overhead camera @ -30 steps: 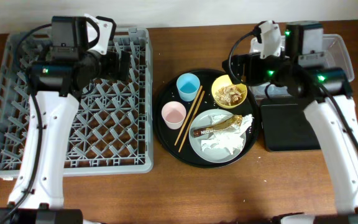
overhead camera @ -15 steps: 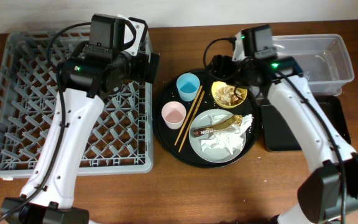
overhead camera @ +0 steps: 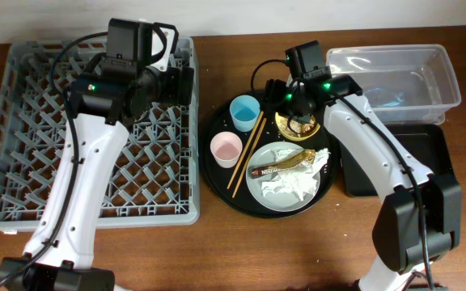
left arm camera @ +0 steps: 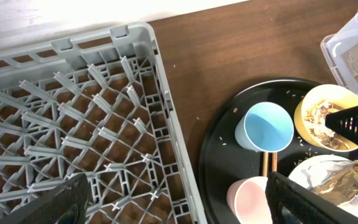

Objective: Sort waste into correct bins and load items into the dishwasher rack

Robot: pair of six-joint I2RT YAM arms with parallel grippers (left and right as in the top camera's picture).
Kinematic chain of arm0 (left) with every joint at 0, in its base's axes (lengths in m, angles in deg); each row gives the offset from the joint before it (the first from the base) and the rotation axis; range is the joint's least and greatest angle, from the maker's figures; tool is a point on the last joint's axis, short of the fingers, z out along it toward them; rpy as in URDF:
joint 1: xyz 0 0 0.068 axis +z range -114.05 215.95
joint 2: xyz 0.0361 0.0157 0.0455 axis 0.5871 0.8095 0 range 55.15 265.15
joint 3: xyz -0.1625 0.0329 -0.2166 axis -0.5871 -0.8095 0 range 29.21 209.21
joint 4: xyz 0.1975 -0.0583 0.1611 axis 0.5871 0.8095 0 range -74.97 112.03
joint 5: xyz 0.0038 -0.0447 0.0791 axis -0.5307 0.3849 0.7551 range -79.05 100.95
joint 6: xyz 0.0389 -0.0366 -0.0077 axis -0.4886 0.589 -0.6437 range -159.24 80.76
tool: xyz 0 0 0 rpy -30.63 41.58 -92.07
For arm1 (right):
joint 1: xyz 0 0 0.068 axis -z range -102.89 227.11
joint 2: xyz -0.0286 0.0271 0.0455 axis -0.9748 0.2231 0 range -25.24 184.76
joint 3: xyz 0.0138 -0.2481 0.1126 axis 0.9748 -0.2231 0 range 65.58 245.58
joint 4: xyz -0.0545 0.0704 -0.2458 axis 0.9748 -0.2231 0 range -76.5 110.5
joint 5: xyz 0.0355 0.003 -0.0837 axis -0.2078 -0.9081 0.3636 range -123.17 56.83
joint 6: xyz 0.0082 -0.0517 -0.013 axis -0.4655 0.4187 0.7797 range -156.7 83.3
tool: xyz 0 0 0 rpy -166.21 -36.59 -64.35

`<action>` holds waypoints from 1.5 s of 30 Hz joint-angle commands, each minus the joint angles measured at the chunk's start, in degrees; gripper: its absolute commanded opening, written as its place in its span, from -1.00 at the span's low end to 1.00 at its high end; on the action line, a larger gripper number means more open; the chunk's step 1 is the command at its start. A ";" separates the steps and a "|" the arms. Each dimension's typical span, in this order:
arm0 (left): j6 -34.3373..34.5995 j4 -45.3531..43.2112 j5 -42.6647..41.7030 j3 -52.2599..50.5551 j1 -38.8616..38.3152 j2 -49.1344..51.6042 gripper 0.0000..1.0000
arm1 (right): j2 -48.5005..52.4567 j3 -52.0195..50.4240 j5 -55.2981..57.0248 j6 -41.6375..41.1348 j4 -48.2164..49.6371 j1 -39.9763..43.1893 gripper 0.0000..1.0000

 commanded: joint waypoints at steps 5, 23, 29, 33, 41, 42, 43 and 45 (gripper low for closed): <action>6.88 0.57 -0.46 1.31 1.77 4.52 0.79 | 3.69 0.98 1.07 -3.93 1.09 -1.07 0.22; 17.49 -0.74 -4.50 1.31 2.84 10.71 0.23 | 12.63 0.87 4.11 -3.91 4.96 -4.76 -0.69; 16.41 -1.40 -17.53 1.33 5.25 10.69 0.25 | 7.10 2.71 -0.07 1.62 4.94 -2.25 -0.92; 7.67 -5.18 -56.52 1.33 14.43 10.69 0.64 | -0.66 2.71 -21.05 11.80 8.48 3.41 -0.92; -6.01 -5.31 -88.30 1.31 19.89 10.69 0.99 | -0.85 2.49 -53.44 14.14 30.56 1.38 -0.92; -6.05 -5.31 -88.30 1.31 18.91 10.71 0.99 | -0.85 2.49 -54.40 14.14 32.54 -0.33 -0.92; -6.97 -5.31 -88.21 1.31 17.86 10.71 0.99 | -0.85 2.49 -55.45 13.88 34.88 -1.40 -0.92; -7.10 -5.31 -86.25 1.31 16.52 10.71 0.99 | -0.85 2.49 -57.20 10.10 39.56 -2.14 -0.92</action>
